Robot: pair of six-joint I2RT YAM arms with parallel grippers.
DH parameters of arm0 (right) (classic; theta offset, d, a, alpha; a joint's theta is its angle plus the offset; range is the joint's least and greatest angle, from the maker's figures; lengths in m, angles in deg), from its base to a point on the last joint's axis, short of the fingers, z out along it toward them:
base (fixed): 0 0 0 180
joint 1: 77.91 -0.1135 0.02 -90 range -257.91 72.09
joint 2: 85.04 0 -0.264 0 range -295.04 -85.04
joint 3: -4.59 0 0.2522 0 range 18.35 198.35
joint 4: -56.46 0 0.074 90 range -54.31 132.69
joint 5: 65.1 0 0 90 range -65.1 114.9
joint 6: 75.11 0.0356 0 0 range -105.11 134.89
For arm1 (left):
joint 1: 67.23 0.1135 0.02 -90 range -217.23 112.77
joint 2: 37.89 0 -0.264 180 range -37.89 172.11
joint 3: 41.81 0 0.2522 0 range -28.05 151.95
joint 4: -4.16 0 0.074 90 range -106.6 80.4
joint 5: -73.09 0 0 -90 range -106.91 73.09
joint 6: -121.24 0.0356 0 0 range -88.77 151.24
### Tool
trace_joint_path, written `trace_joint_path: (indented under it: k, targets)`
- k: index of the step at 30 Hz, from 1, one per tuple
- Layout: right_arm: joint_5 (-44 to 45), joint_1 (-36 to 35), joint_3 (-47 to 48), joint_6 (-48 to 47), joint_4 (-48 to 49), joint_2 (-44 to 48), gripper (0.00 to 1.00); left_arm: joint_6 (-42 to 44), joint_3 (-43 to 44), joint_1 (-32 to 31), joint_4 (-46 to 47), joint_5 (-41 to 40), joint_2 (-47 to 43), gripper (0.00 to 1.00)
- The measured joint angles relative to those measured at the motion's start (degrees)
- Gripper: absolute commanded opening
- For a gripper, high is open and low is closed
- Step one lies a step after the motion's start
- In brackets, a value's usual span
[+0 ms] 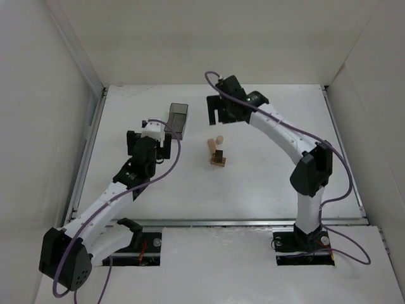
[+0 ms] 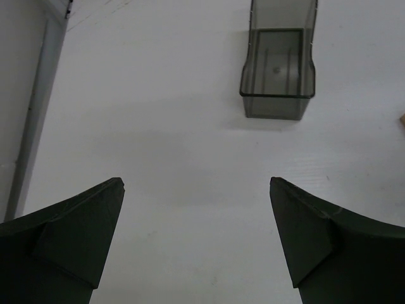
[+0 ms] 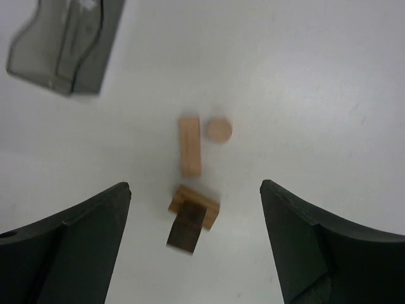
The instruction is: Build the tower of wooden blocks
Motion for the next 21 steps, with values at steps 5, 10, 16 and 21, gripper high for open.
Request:
trace_joint_path:
  k: [5, 10, 16, 21]
  targets:
    - [-5.81, 5.31, 19.78, -11.02, -1.07, -12.94, 0.73, -0.13, 7.26, 4.5, -4.94, -0.5, 2.19, 0.99]
    - [-11.19, 4.81, 24.44, -15.91, -3.69, -24.7, 0.58, -1.11, 11.54, 7.96, -6.34, 0.57, 3.72, 0.99]
    - [-13.88, 3.56, 17.14, -16.65, -4.61, -25.75, 0.54, -1.73, 11.58, 10.67, -7.37, 3.54, 6.16, 0.99]
    - [-13.92, 3.13, 13.86, -16.48, -4.35, -24.55, 0.47, -1.73, 11.56, 11.89, -6.86, 5.27, 7.23, 0.99]
